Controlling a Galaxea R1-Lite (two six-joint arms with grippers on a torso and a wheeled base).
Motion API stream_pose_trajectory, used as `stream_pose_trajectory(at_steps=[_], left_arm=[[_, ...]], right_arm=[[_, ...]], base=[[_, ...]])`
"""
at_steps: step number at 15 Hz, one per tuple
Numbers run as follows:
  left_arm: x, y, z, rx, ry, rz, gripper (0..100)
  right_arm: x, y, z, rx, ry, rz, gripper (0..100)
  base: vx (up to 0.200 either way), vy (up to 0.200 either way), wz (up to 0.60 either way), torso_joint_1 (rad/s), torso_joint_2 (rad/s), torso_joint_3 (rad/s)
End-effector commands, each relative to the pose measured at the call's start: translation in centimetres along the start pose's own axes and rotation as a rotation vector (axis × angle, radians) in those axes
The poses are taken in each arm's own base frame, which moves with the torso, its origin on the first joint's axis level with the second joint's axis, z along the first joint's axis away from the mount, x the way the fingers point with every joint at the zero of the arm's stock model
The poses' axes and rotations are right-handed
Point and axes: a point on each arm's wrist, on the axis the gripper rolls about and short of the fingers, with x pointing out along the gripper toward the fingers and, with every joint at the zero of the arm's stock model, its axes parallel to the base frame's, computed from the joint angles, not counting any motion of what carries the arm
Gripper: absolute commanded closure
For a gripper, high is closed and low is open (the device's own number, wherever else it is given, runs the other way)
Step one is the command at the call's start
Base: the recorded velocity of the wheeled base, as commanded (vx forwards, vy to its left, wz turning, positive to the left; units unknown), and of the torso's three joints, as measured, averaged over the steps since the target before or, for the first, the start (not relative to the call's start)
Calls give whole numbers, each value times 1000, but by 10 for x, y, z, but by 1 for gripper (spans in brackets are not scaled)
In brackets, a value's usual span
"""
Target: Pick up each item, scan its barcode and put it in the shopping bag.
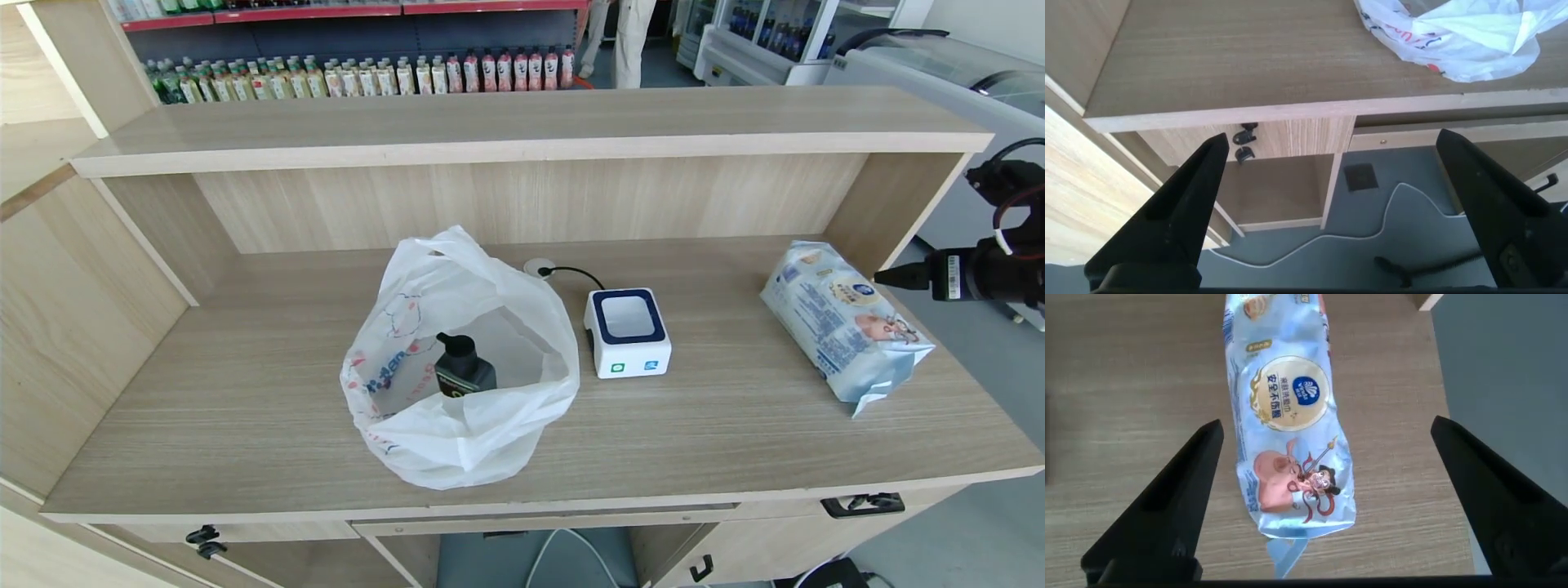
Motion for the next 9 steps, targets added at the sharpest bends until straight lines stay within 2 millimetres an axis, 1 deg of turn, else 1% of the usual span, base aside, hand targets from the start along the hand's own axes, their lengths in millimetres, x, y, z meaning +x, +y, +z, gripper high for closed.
stream_pose_trajectory(at_steps=[1,2,4,6,9], left_arm=[[0,0,0,0,-1,0,0],[0,0,0,0,-1,0,0],[0,0,0,0,-1,0,0],[0,0,0,0,-1,0,0],[0,0,0,0,-1,0,0]], right_arm=[[24,-7,-14,8,64,-6,0],[32,-7,-19,13,90,4,0],[41,-5,-26,32,113,49,0],[48,-4,-29,39,114,111,0],[54,-2,-32,46,115,186,0]], base=[[0,0,0,0,0,0],[0,0,0,0,0,0],[0,0,0,0,0,0],[0,0,0,0,0,0],[0,0,0,0,0,0]])
